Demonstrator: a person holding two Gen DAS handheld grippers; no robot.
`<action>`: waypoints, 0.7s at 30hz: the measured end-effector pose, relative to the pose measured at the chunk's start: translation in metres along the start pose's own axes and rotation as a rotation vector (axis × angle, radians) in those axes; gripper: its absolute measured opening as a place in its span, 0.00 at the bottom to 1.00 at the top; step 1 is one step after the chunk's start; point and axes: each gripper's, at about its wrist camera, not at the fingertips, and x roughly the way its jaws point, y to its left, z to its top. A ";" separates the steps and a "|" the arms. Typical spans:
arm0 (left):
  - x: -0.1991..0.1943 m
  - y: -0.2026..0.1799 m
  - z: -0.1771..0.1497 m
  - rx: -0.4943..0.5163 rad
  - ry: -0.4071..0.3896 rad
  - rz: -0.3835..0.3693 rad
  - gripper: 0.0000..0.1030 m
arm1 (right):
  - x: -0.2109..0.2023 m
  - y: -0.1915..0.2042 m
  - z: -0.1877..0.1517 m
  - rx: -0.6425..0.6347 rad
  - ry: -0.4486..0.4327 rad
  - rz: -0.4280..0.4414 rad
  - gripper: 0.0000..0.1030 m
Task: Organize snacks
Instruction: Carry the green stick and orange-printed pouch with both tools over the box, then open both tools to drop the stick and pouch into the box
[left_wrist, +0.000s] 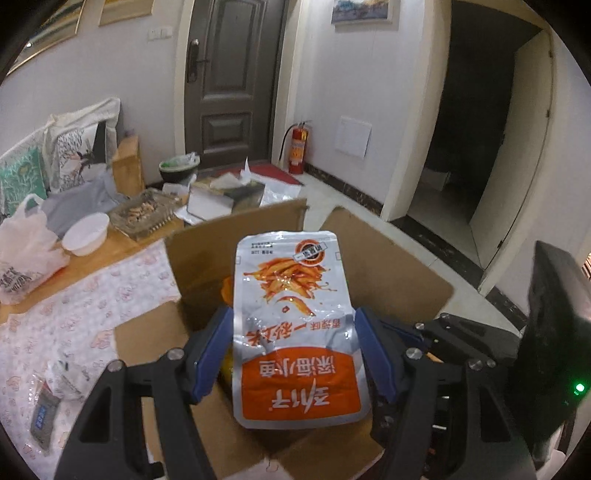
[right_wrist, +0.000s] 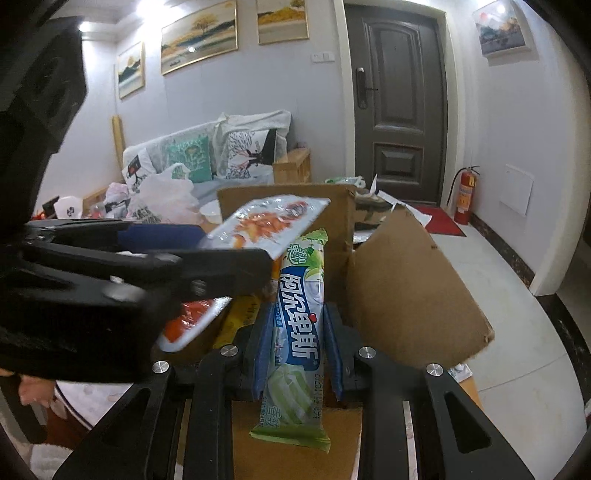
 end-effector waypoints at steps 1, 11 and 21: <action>0.008 0.001 0.001 -0.009 0.014 -0.002 0.63 | 0.002 -0.002 0.000 -0.002 0.004 0.000 0.21; 0.032 0.013 -0.001 -0.032 0.082 0.015 0.64 | 0.020 -0.002 0.000 -0.025 0.036 -0.005 0.21; 0.032 0.021 -0.001 -0.051 0.103 0.007 0.70 | 0.015 0.010 0.001 -0.037 0.025 -0.003 0.30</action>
